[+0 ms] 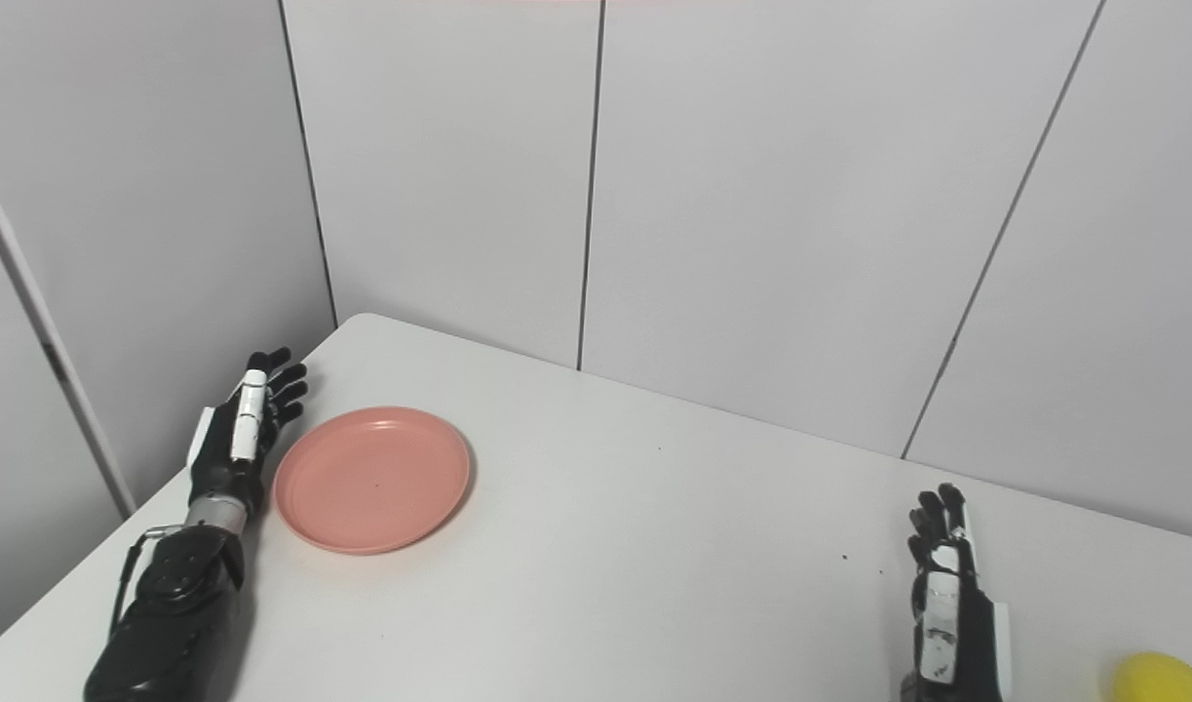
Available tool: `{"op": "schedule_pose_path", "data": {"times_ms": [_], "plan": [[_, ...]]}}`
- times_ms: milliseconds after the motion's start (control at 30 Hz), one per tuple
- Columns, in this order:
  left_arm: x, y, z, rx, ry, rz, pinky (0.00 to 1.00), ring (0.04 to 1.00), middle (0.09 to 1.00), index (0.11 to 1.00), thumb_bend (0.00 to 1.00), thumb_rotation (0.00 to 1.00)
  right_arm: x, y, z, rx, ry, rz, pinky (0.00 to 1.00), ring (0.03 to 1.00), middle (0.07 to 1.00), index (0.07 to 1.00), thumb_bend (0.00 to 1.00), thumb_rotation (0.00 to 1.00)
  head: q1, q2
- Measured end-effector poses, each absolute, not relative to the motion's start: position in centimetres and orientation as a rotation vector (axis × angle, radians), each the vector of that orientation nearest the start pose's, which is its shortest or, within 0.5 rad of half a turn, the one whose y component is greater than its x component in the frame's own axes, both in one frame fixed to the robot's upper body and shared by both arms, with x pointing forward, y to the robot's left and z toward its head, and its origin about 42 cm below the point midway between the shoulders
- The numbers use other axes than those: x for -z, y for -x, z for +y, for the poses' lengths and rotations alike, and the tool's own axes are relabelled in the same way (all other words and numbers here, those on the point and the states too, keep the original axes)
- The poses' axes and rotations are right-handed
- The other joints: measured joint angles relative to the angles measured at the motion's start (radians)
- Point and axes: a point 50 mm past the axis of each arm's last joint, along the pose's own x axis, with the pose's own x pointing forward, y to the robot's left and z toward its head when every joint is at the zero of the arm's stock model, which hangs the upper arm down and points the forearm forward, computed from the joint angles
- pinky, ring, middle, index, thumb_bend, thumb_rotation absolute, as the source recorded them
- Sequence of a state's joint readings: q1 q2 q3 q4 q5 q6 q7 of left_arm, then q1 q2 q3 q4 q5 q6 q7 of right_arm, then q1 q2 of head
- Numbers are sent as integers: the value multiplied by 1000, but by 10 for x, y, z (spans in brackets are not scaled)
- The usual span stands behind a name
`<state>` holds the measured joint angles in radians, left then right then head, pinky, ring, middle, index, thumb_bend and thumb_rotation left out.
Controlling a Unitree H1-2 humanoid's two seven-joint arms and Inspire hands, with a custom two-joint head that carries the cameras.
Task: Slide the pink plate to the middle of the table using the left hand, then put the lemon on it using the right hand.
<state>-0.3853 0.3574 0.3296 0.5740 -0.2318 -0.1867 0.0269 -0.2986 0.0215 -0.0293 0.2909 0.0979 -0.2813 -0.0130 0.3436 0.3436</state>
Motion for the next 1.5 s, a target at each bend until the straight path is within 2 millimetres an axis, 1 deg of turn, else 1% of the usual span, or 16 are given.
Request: {"op": "schedule_pose_path", "data": {"times_ms": [67,267,367,500,567,633,700,767,867,900,933,967,1067,1333,1500], "plan": [[-130,-388,419,-386,11,-98,868,862,844,838,728,1000,-129,-375,-186,-24,-124,-274,985,949,944,955,716,990,-2,0],[-130,-390,414,-365,9,-93,872,867,857,859,774,1000,-128,-375,-187,-20,-126,-273,973,943,942,955,705,983,-2,2],[-130,-391,412,-354,7,-90,873,871,864,863,737,1000,-128,-375,-187,-20,-128,-273,976,948,945,958,709,985,-3,3],[-130,-392,409,-339,5,-86,870,874,863,859,763,1000,-128,-374,-188,-18,-129,-273,975,948,947,960,711,983,-3,5],[-131,-393,407,-333,4,-84,873,876,859,857,754,1000,-128,-374,-188,-18,-129,-273,970,942,940,953,717,974,-5,6],[-133,-394,402,-313,6,-79,887,881,865,862,764,1000,-128,-374,-188,-16,-130,-272,975,945,943,954,716,973,-3,6],[-133,-396,392,-276,14,-75,885,874,861,862,766,1000,-128,-374,-188,-16,-130,-272,972,943,941,952,708,971,-3,6],[-135,-398,382,-242,16,-72,870,858,850,858,713,1000,-128,-374,-188,-16,-132,-272,970,942,940,949,711,966,-3,8],[-136,-400,374,-208,18,-62,859,852,848,856,683,1000,-128,-374,-187,-16,-135,-273,970,942,940,951,709,975,-3,6],[-137,-401,371,-199,18,-58,859,853,849,857,684,1000,-128,-374,-187,-16,-135,-274,971,942,940,951,709,976,-3,6],[-138,-402,368,-189,15,-53,863,855,851,858,721,1000,-129,-374,-187,-16,-134,-274,973,943,939,951,703,983,-3,6],[-138,-402,365,-178,8,-48,863,855,851,858,723,1000,-129,-374,-187,-16,-133,-274,973,943,939,951,703,983,-3,6],[-140,-403,363,-165,3,-43,864,862,860,865,741,1000,-128,-374,-187,-16,-133,-274,972,942,940,951,707,974,-3,6],[-141,-405,350,-126,15,-32,859,861,861,869,743,1000,-129,-374,-187,-16,-134,-275,964,937,934,945,704,969,-8,8],[-141,-406,341,-93,21,-35,866,868,864,868,721,1000,-129,-373,-188,-12,-133,-278,961,934,930,939,704,966,-11,8]]}}
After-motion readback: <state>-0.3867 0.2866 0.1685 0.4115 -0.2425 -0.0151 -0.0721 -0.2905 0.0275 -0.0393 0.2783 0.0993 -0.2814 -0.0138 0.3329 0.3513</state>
